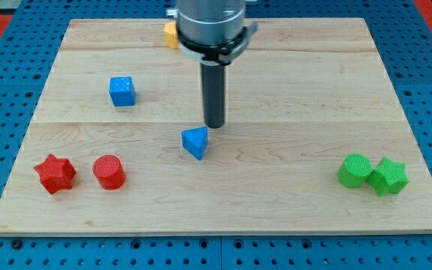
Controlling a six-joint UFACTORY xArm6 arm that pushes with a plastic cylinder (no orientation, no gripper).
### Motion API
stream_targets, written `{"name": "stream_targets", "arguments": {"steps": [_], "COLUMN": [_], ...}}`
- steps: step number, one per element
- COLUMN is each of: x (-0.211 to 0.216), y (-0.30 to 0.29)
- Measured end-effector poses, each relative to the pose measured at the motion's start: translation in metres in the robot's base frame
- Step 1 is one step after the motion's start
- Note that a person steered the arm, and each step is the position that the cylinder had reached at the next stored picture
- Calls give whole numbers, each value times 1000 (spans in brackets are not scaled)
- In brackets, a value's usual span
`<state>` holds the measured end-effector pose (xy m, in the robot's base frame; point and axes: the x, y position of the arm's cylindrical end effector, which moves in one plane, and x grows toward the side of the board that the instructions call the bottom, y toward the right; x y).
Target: Move the green blocks towards the bottom center of the board
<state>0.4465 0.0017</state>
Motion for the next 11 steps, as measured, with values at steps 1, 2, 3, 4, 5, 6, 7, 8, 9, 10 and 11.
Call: {"name": "stream_targets", "arguments": {"steps": [1,2,3,4,5,6,7,8,9,10,11], "x": [35,48,49,43,44,45,61,122,111,71,42], "y": [-14,-66,-33,64,157,221,279,297,256,209,141]}}
